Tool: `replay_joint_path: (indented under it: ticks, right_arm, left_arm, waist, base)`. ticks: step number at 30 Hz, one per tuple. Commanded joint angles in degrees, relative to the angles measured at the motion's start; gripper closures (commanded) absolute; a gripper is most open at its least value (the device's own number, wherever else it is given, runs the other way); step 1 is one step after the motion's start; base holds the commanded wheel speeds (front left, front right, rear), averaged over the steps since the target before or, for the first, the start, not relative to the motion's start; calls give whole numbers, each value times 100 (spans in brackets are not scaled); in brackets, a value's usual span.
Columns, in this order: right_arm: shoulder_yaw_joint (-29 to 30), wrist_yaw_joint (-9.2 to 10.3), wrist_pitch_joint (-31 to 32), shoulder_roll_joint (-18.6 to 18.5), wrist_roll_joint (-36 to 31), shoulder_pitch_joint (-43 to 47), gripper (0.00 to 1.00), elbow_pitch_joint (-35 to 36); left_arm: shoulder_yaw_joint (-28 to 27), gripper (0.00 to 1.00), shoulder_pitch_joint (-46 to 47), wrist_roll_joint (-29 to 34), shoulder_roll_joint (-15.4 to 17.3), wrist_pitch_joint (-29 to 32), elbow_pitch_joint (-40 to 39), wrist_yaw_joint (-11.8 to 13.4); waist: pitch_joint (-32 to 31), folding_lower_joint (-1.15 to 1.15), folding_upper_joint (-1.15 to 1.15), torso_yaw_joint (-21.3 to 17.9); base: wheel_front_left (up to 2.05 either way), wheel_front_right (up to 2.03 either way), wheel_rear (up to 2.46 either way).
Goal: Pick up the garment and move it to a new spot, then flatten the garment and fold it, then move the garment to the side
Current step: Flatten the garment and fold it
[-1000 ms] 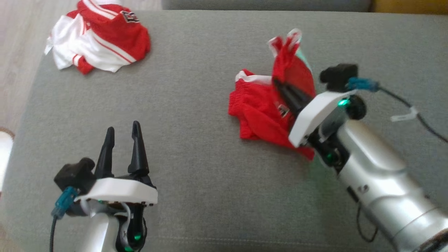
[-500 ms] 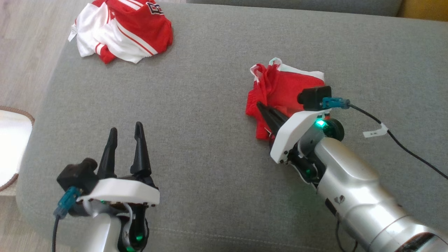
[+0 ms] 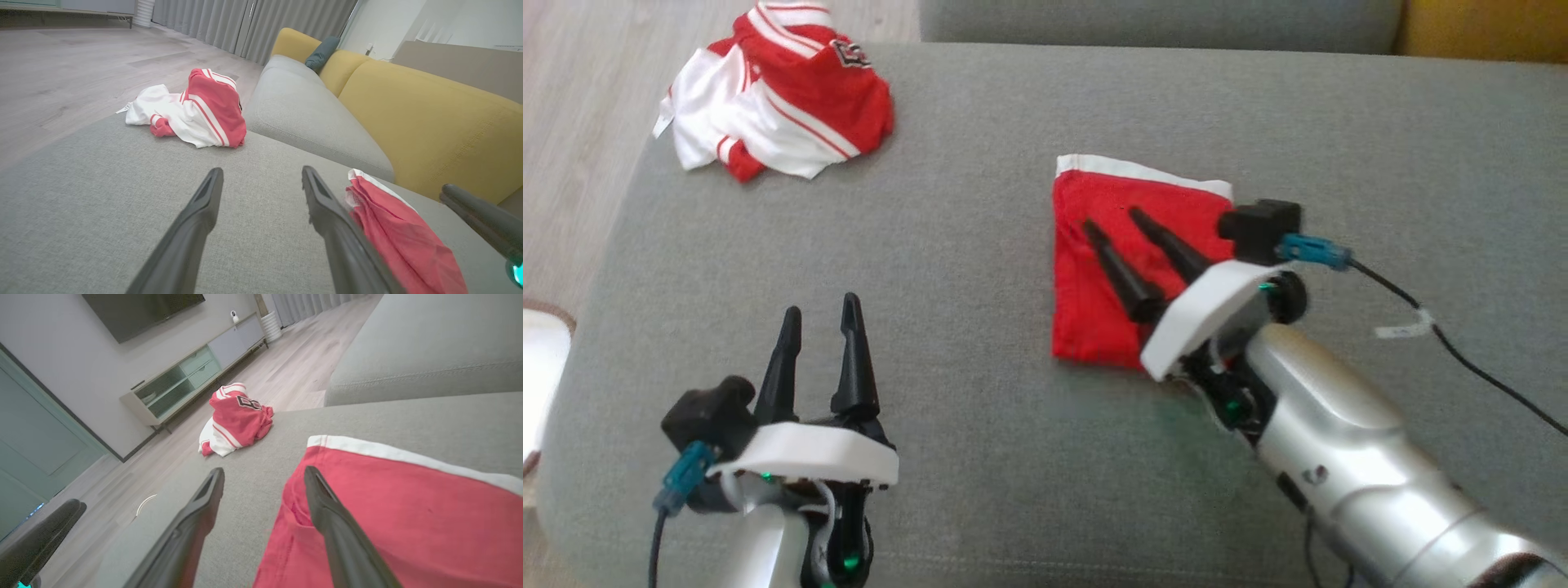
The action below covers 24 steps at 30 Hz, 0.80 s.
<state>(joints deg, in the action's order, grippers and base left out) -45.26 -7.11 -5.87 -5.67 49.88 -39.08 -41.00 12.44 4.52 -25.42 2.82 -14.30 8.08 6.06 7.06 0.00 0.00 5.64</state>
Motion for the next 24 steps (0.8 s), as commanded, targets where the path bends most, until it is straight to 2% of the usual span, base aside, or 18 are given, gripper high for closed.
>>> replay_joint_path:
  ticks: [1, 8, 10, 11, 14, 24]
  right_arm:
    - [100, -37, -155, -82, -20, 20, 0, 161]
    - [576, -37, -524, -547, -494, 122, 2, -180]
    - [625, -37, -542, -588, -656, 158, 50, -317]
    - [638, -37, -545, -594, -731, 174, 60, -384]
    - [613, -37, -474, -538, -882, 234, 100, -578]
    - [116, -37, -291, -114, -1086, 242, 100, -951]
  left_arm:
    - [-136, 0, 39, -25, 7, -70, -160, 11]
    - [-75, 0, 9, -30, 7, -70, -184, 19]
    - [-69, 0, 20, -25, 7, -70, -195, 15]
    - [-71, 0, 27, -22, 7, -70, -202, 15]
    - [-81, 0, 54, -15, 7, -70, -214, 15]
    - [-117, 0, 142, -7, 6, -70, -206, 7]
  waist:
    - [-54, 0, 0, -61]
    - [-65, 0, 0, -102]
    - [-30, 0, 0, -82]
    - [-11, 0, 0, -68]
    - [43, 0, 0, -16]
    - [155, 0, 0, 173]
  base:
    - [0, 0, 0]
    - [0, 0, 0]
    - [0, 0, 0]
    - [0, 0, 0]
    - [0, 0, 0]
    - [0, 0, 0]
